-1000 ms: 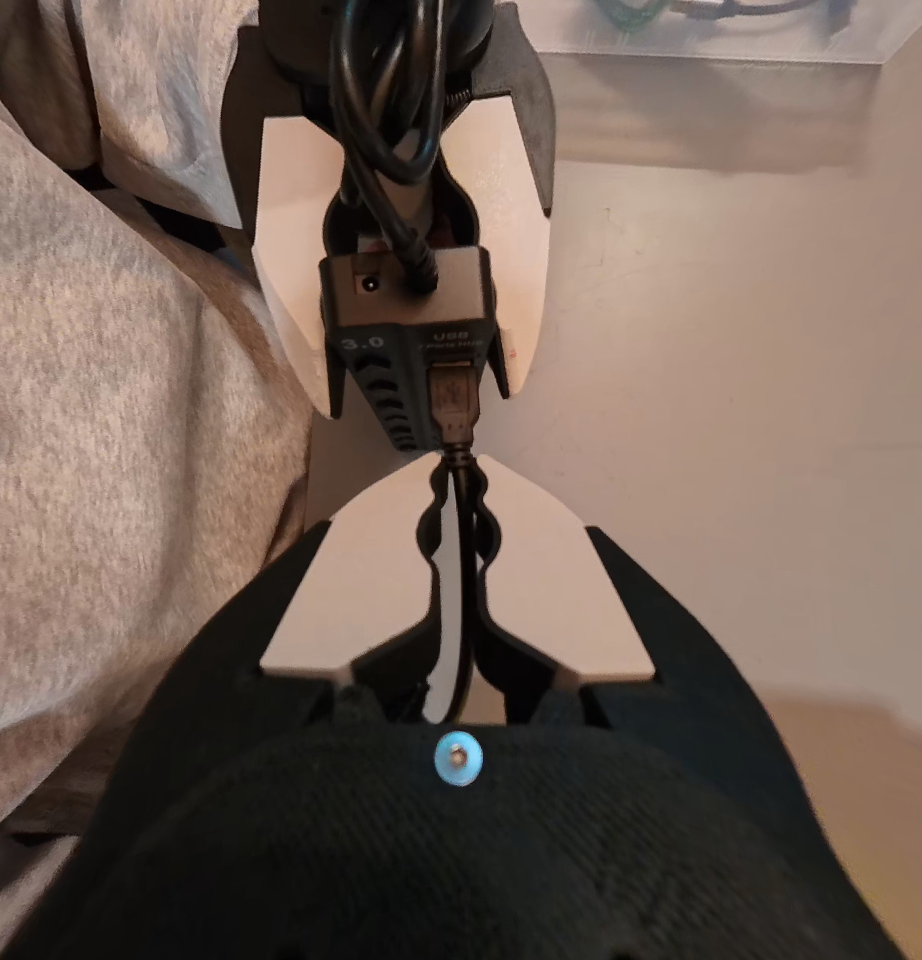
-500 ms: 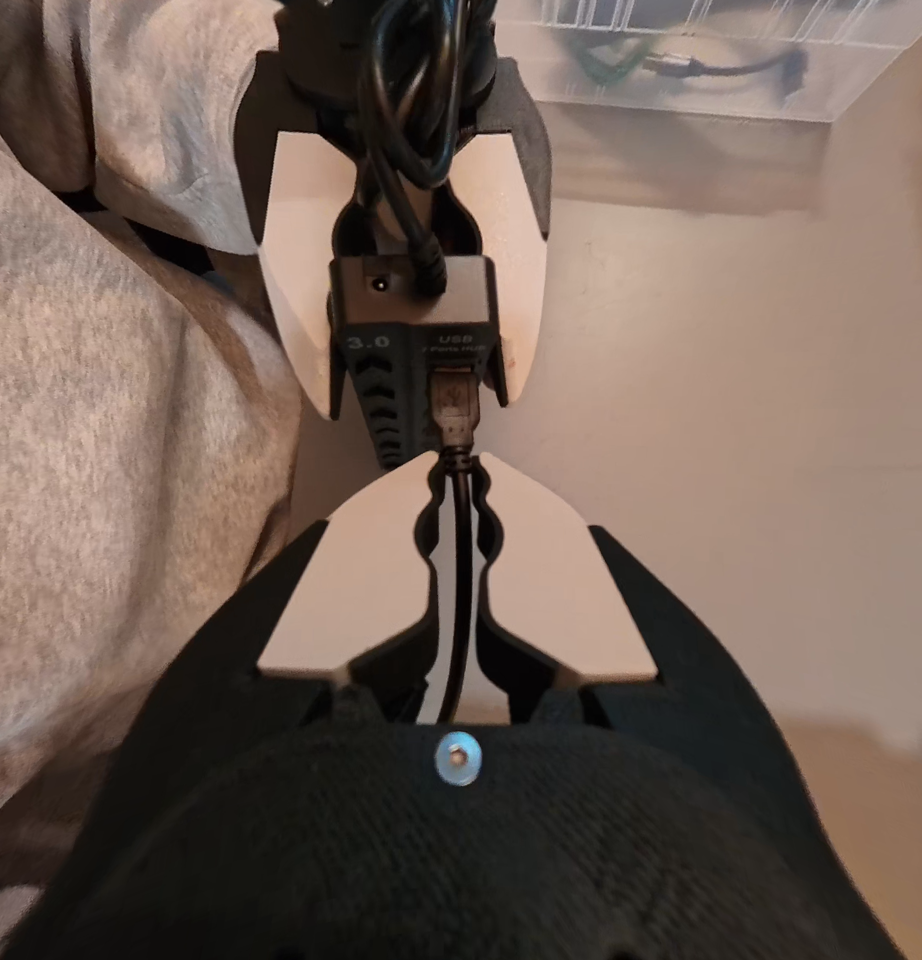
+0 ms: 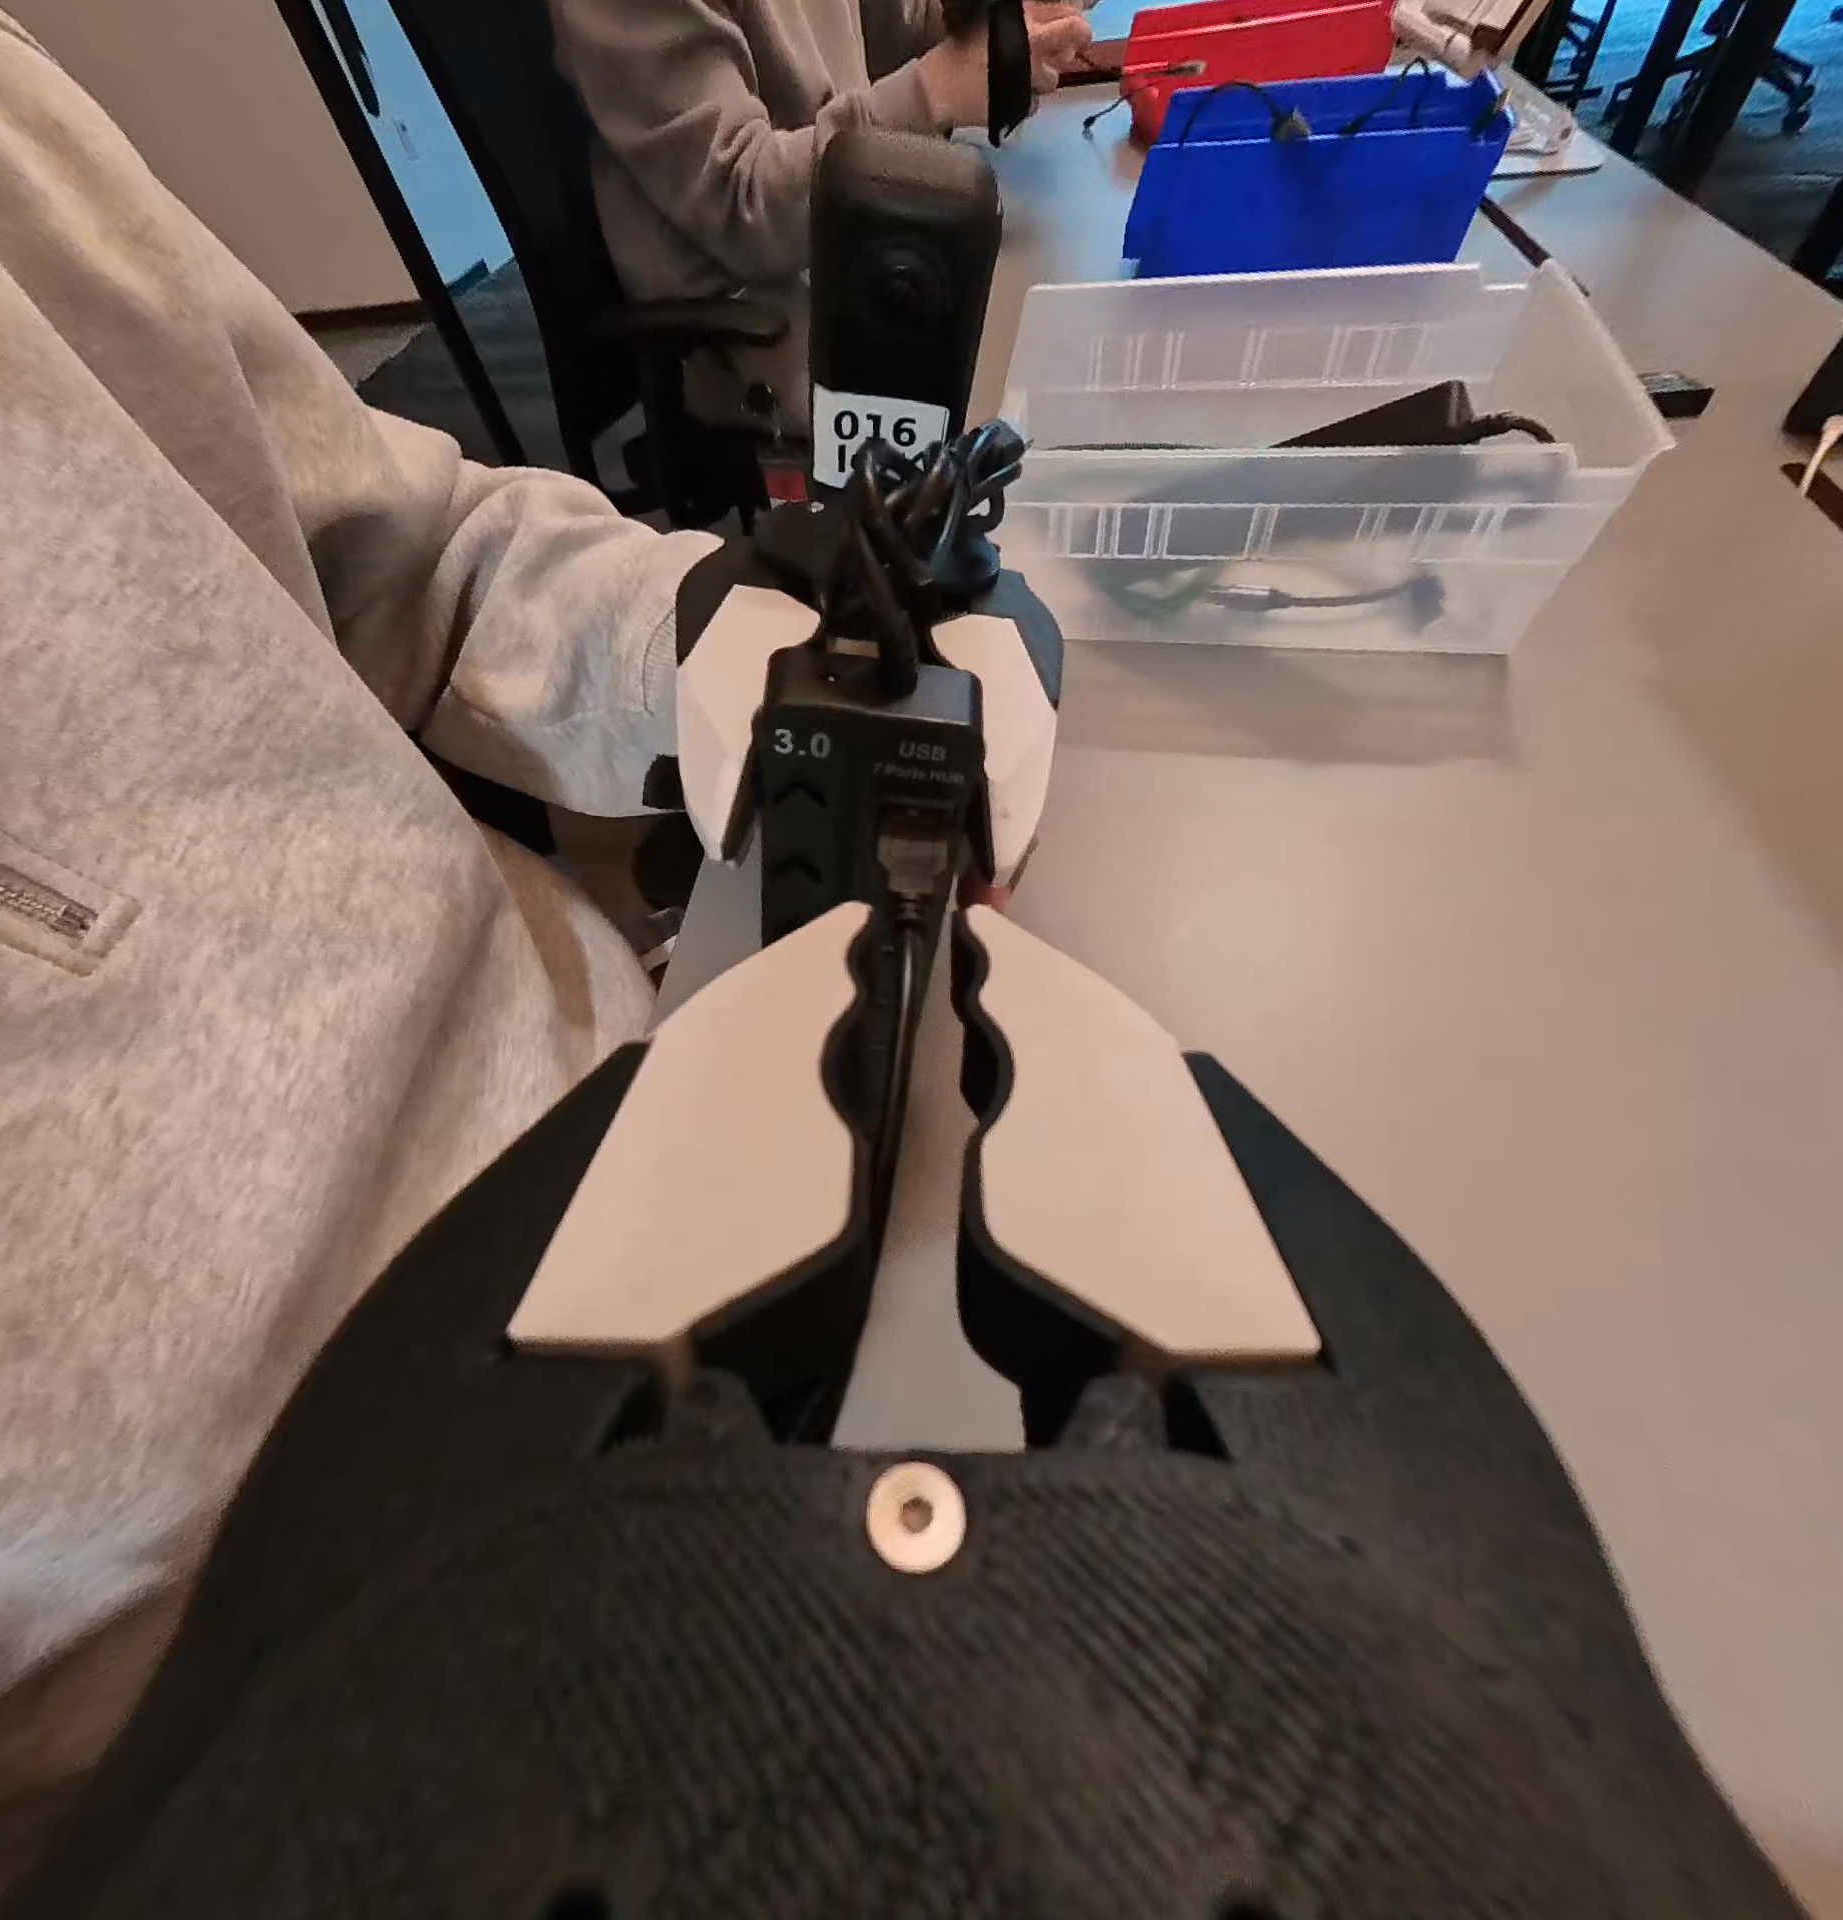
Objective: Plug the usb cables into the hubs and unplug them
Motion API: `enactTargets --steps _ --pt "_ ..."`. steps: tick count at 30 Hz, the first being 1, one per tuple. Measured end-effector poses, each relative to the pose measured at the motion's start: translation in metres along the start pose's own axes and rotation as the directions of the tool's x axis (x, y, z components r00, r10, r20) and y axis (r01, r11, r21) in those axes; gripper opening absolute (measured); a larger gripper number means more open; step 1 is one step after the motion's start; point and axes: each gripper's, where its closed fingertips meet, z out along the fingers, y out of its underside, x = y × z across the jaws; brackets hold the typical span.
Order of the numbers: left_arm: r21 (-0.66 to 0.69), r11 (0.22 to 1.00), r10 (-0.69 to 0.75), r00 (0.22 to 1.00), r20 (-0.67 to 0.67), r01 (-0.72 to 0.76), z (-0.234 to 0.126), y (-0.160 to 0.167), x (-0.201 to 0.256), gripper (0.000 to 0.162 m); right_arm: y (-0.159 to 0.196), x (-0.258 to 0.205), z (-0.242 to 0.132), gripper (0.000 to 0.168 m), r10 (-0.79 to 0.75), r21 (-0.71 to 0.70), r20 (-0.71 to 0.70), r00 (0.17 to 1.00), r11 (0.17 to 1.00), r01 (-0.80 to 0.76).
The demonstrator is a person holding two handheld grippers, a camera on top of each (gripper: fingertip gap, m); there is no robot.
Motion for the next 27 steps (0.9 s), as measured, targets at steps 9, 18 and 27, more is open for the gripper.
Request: enactTargets --steps 9,18,27 --pt "0.011 1.000 0.002 1.000 -0.002 -0.002 0.000 0.000 0.000 0.058 0.004 -0.002 0.011 0.008 0.007 -0.003 0.011 1.000 1.000 -0.007" --pt "0.018 1.000 0.006 1.000 -0.002 -0.006 0.001 0.000 0.001 0.056 0.004 -0.003 0.011 0.008 0.010 -0.013 0.003 1.000 1.000 -0.010" --pt "0.027 1.000 0.000 1.000 0.006 0.000 0.001 -0.001 0.001 0.055 0.005 -0.002 0.012 0.009 0.037 0.009 0.009 0.999 0.999 -0.037"
